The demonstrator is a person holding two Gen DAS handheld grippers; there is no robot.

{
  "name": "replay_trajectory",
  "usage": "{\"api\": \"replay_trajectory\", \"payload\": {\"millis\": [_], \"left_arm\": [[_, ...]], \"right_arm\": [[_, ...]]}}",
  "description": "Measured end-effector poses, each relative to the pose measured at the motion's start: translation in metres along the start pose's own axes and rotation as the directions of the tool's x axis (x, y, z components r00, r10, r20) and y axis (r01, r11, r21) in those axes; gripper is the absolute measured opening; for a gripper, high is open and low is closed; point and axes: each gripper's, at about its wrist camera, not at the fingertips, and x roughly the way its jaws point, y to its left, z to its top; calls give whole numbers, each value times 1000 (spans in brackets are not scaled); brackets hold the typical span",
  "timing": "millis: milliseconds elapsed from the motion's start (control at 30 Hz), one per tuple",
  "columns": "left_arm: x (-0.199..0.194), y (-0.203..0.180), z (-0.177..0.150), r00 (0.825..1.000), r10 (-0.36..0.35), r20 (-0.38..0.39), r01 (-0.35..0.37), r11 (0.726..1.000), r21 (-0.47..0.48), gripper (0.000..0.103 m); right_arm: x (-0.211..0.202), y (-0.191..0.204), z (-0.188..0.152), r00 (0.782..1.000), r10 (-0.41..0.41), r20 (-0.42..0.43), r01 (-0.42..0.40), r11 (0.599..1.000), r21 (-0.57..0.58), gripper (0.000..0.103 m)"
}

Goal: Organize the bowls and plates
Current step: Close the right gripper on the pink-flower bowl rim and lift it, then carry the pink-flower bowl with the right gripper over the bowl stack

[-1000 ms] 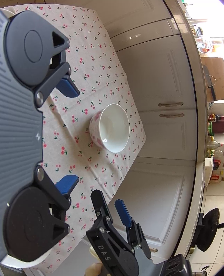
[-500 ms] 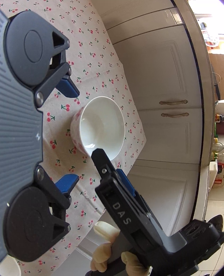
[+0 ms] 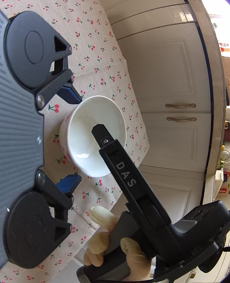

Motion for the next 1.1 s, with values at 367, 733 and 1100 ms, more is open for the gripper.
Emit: {"api": "replay_trajectory", "payload": {"millis": [367,733,1100], "left_arm": [[4,1,0,1000,10,3,-10,1000,-10,84],[-14,-6,2,1000,0,3,0,1000,-12,84],[-60,-25,-4,1000,-3,13,3,1000,28,84]], "right_arm": [[8,3,4,1000,-19,-23,18,1000,-17,61],[-10,16,0,999,-32,-34,31,999,-44,61],[-53,41,-21,1000,-13,-19,12,998,-60,61]]}}
